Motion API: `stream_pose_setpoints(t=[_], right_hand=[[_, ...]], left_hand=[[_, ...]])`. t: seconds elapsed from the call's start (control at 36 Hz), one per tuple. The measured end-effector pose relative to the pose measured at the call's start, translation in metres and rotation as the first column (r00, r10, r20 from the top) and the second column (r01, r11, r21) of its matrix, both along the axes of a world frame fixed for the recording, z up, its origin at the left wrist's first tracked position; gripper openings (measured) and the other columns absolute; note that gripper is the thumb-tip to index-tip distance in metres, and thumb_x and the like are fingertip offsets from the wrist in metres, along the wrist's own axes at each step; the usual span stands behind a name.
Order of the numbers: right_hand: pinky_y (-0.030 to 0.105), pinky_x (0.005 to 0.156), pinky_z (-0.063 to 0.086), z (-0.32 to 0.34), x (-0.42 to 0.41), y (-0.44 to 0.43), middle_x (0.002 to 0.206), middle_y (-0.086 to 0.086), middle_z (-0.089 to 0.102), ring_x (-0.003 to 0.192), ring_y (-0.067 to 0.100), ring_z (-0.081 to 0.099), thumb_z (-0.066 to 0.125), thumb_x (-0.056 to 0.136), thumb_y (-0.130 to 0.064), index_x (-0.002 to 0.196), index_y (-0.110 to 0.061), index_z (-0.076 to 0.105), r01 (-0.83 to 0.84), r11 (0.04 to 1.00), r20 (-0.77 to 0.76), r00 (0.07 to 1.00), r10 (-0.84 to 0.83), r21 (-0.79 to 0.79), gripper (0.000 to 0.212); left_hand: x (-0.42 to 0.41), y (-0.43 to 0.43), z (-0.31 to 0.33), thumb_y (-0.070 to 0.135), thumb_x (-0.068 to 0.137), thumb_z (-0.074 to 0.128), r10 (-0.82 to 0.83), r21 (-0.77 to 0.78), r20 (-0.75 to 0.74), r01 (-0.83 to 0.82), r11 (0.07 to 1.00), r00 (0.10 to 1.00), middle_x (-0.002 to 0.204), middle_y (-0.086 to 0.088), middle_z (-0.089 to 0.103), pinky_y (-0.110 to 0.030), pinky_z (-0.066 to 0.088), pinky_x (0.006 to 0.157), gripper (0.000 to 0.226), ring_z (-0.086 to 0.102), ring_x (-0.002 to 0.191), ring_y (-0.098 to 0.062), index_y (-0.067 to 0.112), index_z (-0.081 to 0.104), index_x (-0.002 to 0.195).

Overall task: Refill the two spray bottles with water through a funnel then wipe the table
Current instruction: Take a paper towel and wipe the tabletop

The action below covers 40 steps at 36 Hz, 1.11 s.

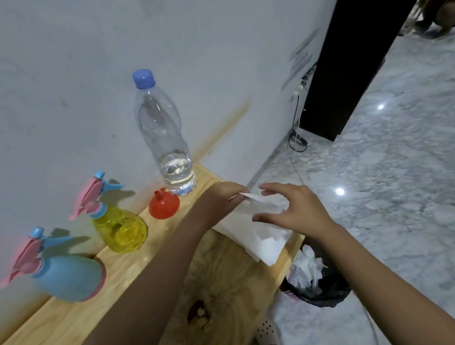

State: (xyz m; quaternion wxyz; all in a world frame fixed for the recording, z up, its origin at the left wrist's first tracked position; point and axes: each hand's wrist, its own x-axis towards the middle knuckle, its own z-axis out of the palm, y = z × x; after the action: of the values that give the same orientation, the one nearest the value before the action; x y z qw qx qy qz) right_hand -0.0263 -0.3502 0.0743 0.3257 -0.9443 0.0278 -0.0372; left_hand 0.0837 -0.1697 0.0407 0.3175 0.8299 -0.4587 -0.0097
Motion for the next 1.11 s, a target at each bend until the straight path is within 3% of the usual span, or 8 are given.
stream_pose_setpoints(t=[0.06, 0.14, 0.25, 0.36, 0.5, 0.67, 0.92, 1.11], right_hand=[[0.029, 0.091, 0.043, 0.001, 0.004, 0.0, 0.11, -0.017, 0.067, 0.102, 0.008, 0.061, 0.072, 0.065, -0.062, 0.122, -0.035, 0.057, -0.017, 0.998, -0.004, 1.0, 0.016, -0.057, 0.065], [0.027, 0.079, 0.046, -0.002, 0.011, -0.007, 0.105, -0.009, 0.071, 0.094, 0.014, 0.064, 0.071, 0.079, -0.039, 0.117, -0.032, 0.062, 0.008, 0.996, 0.028, 1.0, -0.005, -0.086, 0.039], [0.023, 0.074, 0.049, 0.002, 0.019, -0.02, 0.091, -0.004, 0.074, 0.084, 0.008, 0.065, 0.072, 0.08, -0.017, 0.099, -0.027, 0.071, 0.058, 0.985, 0.049, 0.997, -0.067, 0.162, 0.021], [0.02, 0.077, 0.05, 0.017, 0.027, -0.032, 0.086, -0.005, 0.073, 0.082, 0.001, 0.064, 0.073, 0.078, -0.009, 0.089, -0.022, 0.075, 0.014, 0.961, 0.055, 0.998, -0.03, 0.277, 0.017], [0.016, 0.075, 0.047, 0.038, 0.038, -0.038, 0.081, -0.01, 0.072, 0.078, -0.004, 0.063, 0.071, 0.08, -0.007, 0.085, -0.017, 0.076, -0.011, 0.95, 0.079, 0.997, -0.015, 0.311, 0.012], [0.012, 0.073, 0.045, 0.072, 0.062, -0.034, 0.079, -0.014, 0.071, 0.078, -0.006, 0.062, 0.068, 0.082, -0.01, 0.081, -0.025, 0.073, -0.075, 0.954, 0.214, 0.977, 0.012, 0.289, 0.016], [0.006, 0.075, 0.043, 0.123, 0.089, -0.029, 0.074, -0.031, 0.067, 0.081, -0.008, 0.063, 0.068, 0.082, -0.012, 0.076, -0.034, 0.07, -0.193, 0.947, 0.364, 0.927, 0.091, 0.255, 0.022], [0.008, 0.071, 0.043, 0.142, 0.103, -0.02, 0.073, -0.031, 0.067, 0.077, -0.007, 0.062, 0.067, 0.083, -0.012, 0.074, -0.039, 0.068, -0.279, 0.917, 0.462, 0.878, 0.124, 0.285, 0.028]], left_hand=[[0.002, -0.003, 0.007, 0.022, 0.086, 0.05, -0.018, -0.009, 0.019, 0.018, 1.0, 1.0, 0.085, -0.013, 0.073, -0.027, 0.045, 0.071, 0.033, 0.067, 0.075, -0.025, -0.002, 0.071, 0.09], [0.005, -0.007, 0.025, 0.029, 0.085, 0.052, 0.022, 0.011, -0.081, -0.022, 1.0, 0.996, 0.093, -0.011, 0.073, -0.029, 0.044, 0.077, 0.035, 0.062, 0.084, -0.017, 0.002, 0.071, 0.096], [0.014, -0.003, 0.034, 0.026, 0.087, 0.062, 0.049, 0.052, -0.176, -0.041, 0.998, 0.983, 0.096, -0.004, 0.073, -0.032, 0.047, 0.081, 0.023, 0.063, 0.087, -0.013, 0.009, 0.072, 0.099], [0.019, 0.005, 0.04, 0.03, 0.082, 0.068, 0.111, 0.049, -0.255, -0.102, 0.994, 0.961, 0.086, 0.008, 0.072, -0.027, 0.048, 0.074, 0.017, 0.061, 0.077, 0.001, 0.016, 0.074, 0.091], [0.017, 0.009, 0.061, 0.018, 0.081, 0.072, 0.195, -0.085, -0.324, -0.233, 0.969, 0.926, 0.083, 0.004, 0.073, -0.021, 0.045, 0.07, 0.008, 0.062, 0.076, -0.004, 0.014, 0.075, 0.089], [0.019, 0.012, 0.101, 0.013, 0.083, 0.07, 0.258, -0.192, -0.282, -0.318, 0.929, 0.924, 0.083, 0.001, 0.073, -0.029, 0.046, 0.072, 0.007, 0.059, 0.075, -0.003, 0.014, 0.075, 0.088], [0.015, 0.02, 0.158, 0.015, 0.087, 0.066, 0.341, -0.291, -0.232, -0.4, 0.869, 0.911, 0.082, 0.019, 0.069, -0.014, 0.045, 0.075, 0.008, 0.06, 0.078, 0.008, 0.019, 0.072, 0.087], [0.012, 0.026, 0.181, 0.016, 0.086, 0.067, 0.429, -0.355, -0.193, -0.47, 0.808, 0.882, 0.083, 0.019, 0.069, -0.016, 0.047, 0.078, 0.01, 0.063, 0.082, 0.004, 0.025, 0.072, 0.085]])
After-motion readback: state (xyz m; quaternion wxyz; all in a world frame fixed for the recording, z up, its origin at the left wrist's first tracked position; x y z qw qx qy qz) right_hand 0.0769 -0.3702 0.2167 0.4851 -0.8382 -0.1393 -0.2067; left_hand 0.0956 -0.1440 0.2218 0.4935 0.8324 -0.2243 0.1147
